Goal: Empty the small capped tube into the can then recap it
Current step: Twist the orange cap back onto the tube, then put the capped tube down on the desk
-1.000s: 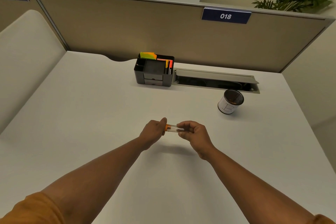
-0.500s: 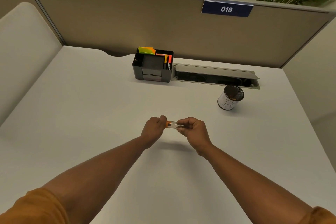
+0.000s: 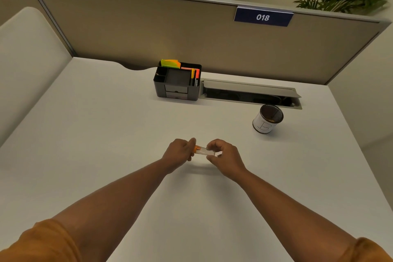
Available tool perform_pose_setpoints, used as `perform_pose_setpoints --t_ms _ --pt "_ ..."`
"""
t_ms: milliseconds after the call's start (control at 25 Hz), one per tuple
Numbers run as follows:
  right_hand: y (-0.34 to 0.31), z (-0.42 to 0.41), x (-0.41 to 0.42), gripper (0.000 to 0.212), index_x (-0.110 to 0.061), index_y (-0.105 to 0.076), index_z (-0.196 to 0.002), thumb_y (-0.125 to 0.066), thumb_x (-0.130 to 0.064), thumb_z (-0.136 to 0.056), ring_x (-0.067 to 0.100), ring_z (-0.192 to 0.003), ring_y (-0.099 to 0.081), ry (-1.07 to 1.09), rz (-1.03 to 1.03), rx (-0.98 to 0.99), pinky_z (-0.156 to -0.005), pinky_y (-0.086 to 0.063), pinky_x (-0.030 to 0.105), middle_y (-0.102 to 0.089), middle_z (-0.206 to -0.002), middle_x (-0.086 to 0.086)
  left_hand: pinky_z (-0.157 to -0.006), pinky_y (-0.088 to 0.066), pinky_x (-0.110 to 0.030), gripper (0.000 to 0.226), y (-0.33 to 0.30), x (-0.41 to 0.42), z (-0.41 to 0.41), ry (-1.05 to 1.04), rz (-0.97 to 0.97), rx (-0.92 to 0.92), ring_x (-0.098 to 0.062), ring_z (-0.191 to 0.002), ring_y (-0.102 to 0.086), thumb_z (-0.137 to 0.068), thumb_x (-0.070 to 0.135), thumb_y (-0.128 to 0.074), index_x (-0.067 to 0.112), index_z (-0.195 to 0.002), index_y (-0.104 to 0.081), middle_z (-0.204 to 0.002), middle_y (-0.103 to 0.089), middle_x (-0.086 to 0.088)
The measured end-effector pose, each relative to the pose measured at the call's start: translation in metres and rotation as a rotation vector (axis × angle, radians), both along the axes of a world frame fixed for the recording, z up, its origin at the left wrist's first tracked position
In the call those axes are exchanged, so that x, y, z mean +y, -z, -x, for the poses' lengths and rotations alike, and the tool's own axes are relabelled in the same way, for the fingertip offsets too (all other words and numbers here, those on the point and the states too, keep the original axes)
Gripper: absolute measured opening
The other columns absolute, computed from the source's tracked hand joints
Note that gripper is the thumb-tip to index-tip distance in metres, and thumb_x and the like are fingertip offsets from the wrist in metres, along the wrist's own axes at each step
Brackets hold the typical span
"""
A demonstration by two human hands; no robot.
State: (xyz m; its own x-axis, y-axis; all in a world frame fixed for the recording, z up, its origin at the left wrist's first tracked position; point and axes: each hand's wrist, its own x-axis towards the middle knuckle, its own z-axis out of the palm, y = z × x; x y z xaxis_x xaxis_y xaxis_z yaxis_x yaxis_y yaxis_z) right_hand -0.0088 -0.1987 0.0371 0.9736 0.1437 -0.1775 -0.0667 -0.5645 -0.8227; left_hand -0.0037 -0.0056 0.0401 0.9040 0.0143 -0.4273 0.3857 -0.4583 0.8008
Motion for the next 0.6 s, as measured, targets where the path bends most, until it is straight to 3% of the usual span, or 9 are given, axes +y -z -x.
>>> perform_pose_setpoints --t_ms 160,280,440,600 --pt "0.002 -0.011 0.003 0.032 -0.024 -0.074 -0.112 -0.074 -0.013 -0.082 0.014 -0.101 -0.061 -0.050 0.152 -0.066 -0.088 -0.046 0.028 -0.072 -0.108 -0.006 -0.075 -0.053 -0.041 0.053 0.002 0.007 -0.007 0.025 -0.026 -0.027 -0.020 -0.069 -0.063 -0.100 0.042 -0.041 0.008 -0.075 -0.072 -0.072 -0.075 -0.005" --pt "-0.001 -0.027 0.009 0.032 -0.019 -0.074 -0.114 -0.073 -0.011 -0.084 0.018 -0.102 -0.063 -0.004 0.162 -0.098 -0.092 -0.049 0.033 -0.073 -0.111 -0.001 -0.084 -0.053 -0.044 0.029 0.009 0.018 -0.012 0.165 -0.303 -0.115 -0.027 -0.096 -0.066 -0.098 0.030 -0.049 0.012 -0.094 -0.072 -0.099 -0.074 -0.006" --pt "-0.007 -0.059 0.022 0.029 -0.017 -0.073 -0.115 -0.071 -0.011 -0.086 0.015 -0.099 -0.060 0.029 0.192 -0.181 -0.087 -0.045 0.025 -0.072 -0.112 -0.001 -0.103 -0.046 -0.042 0.031 0.028 0.039 -0.025 0.309 -0.536 -0.147 -0.025 -0.130 -0.049 -0.099 0.021 -0.053 0.021 -0.128 -0.064 -0.141 -0.055 0.000" --pt "-0.012 -0.109 0.041 0.028 -0.017 -0.071 -0.116 -0.071 -0.013 -0.088 0.012 -0.093 -0.058 0.035 0.231 -0.223 -0.076 -0.039 0.014 -0.065 -0.108 -0.002 -0.099 -0.049 -0.039 0.033 0.048 0.052 -0.044 0.393 -0.619 -0.150 -0.025 -0.139 -0.040 -0.097 0.023 -0.051 0.025 -0.128 -0.062 -0.144 -0.049 0.003"
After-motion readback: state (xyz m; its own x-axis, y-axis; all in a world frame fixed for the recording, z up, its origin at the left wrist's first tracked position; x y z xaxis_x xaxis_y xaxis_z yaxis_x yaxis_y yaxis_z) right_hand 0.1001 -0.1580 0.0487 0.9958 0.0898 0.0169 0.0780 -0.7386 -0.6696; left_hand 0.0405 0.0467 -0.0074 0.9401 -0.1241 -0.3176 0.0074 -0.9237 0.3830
